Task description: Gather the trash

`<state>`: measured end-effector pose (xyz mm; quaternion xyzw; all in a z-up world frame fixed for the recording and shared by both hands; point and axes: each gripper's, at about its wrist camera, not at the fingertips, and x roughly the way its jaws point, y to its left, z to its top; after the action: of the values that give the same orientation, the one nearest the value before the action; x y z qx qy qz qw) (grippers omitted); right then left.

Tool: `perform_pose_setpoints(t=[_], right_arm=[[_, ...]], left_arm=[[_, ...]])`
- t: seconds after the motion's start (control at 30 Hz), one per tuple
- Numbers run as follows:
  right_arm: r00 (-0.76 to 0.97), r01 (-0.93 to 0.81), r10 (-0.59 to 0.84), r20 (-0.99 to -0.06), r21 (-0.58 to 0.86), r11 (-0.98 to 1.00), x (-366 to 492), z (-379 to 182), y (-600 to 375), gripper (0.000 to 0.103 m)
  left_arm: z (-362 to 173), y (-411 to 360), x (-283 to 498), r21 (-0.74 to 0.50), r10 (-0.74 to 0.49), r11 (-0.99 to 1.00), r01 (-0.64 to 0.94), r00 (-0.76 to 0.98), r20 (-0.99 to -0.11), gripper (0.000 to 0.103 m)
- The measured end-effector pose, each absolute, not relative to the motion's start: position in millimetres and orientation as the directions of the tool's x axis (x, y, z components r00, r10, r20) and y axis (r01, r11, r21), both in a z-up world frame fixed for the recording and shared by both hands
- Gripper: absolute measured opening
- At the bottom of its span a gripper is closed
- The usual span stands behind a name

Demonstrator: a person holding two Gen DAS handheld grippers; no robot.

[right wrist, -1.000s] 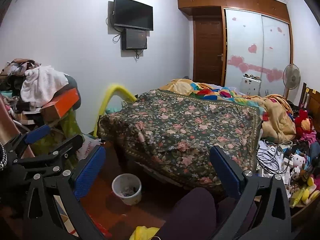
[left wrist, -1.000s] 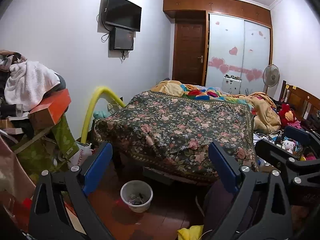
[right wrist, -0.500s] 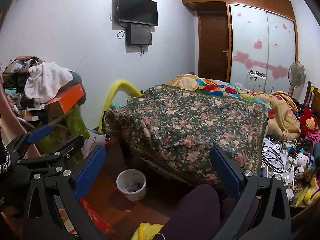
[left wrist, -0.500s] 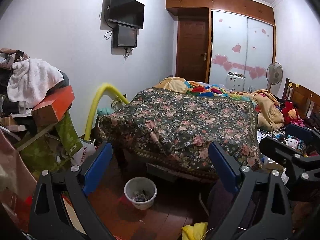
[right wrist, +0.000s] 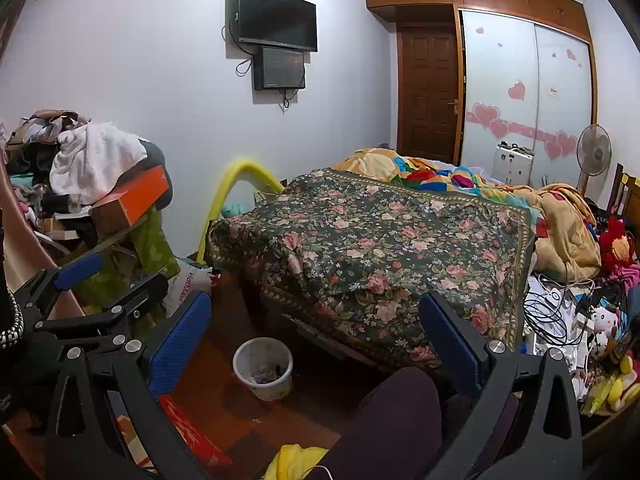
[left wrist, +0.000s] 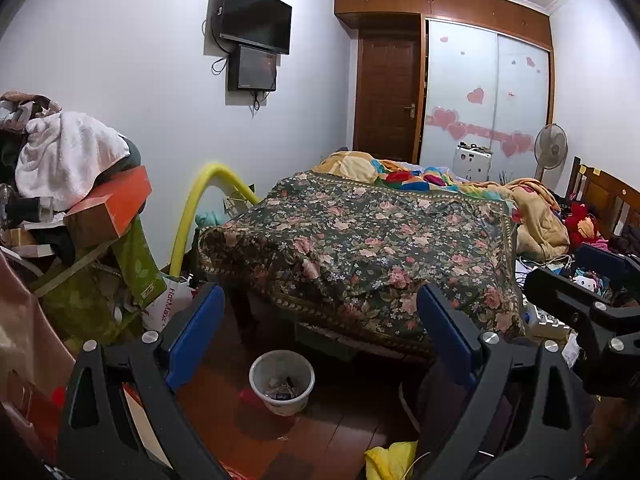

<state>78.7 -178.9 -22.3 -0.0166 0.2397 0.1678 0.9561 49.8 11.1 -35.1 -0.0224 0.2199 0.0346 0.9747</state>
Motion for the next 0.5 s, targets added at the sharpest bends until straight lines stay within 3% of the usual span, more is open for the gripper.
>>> perform_pose_setpoints(t=[0.5], right_arm=[[0.827,-0.331,0.314,-0.466,0.047,0.942,79.0,-22.8,-178.8,0.103]], left_arm=[[-38.8,10.8,48.4,-0.035,0.051,0.997,-0.074,0.899,-0.436,0.097]])
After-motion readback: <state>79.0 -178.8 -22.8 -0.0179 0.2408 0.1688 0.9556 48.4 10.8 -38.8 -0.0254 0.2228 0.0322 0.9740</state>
